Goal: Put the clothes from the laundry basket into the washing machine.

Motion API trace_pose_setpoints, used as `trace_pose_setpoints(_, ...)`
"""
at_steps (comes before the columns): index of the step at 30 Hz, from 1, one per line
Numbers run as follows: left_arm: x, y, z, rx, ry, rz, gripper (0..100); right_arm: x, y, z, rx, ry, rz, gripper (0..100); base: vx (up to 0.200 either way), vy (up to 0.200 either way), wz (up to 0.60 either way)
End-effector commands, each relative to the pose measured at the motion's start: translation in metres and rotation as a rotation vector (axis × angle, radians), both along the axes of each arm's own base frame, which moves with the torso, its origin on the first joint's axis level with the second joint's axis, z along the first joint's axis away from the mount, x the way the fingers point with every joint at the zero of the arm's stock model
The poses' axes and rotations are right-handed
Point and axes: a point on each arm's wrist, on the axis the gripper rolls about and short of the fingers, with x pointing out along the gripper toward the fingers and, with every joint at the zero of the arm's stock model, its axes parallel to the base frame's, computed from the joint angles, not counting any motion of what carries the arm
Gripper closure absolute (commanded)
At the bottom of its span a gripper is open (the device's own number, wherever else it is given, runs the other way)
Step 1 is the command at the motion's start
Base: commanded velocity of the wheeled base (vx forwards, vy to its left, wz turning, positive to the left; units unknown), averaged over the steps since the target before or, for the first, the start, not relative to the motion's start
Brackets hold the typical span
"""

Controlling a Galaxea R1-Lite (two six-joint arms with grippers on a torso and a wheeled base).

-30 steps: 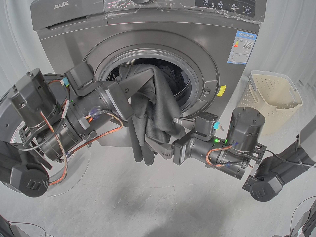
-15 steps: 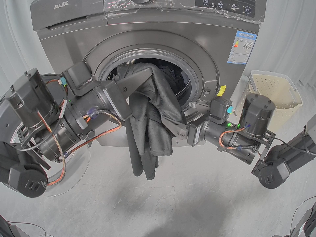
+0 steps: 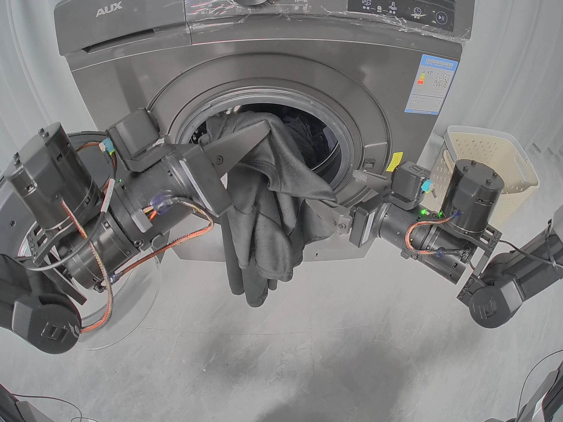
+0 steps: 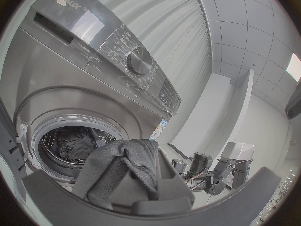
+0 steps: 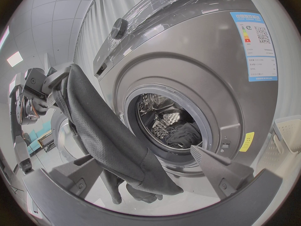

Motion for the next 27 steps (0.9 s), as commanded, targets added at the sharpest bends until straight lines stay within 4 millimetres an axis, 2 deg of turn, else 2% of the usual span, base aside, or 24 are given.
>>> trace_pose_setpoints(1, -0.002, 0.001, 0.002, -0.004, -0.005, -0.001, 100, 0.016, 0.014, -0.014, 0.005, -0.007, 0.005, 0, 0.0, 0.0, 0.0)
trace_pose_setpoints(5, -0.005, 0.001, 0.002, -0.004, -0.006, -0.009, 100, 0.024, 0.023, -0.015, 0.02, -0.025, 0.016, 0, 0.0, 0.0, 0.0)
trace_pose_setpoints(11, -0.003, 0.002, -0.001, 0.003, 0.003, -0.004, 100, 0.023, 0.03, -0.01, 0.041, -0.047, 0.053, 0, 0.0, 0.0, 0.0)
trace_pose_setpoints(12, -0.003, 0.002, -0.001, 0.004, 0.004, -0.003, 100, 0.022, 0.03, -0.008, 0.047, -0.057, 0.056, 100, 0.0, 0.0, 0.0)
trace_pose_setpoints(16, -0.002, 0.001, -0.003, 0.007, 0.007, -0.003, 100, 0.019, 0.027, -0.006, 0.052, -0.084, 0.065, 100, 0.0, 0.0, 0.0)
trace_pose_setpoints(27, 0.0, 0.0, -0.012, 0.039, 0.039, -0.009, 100, -0.028, -0.006, 0.028, 0.084, -0.121, 0.081, 100, 0.0, 0.0, 0.0)
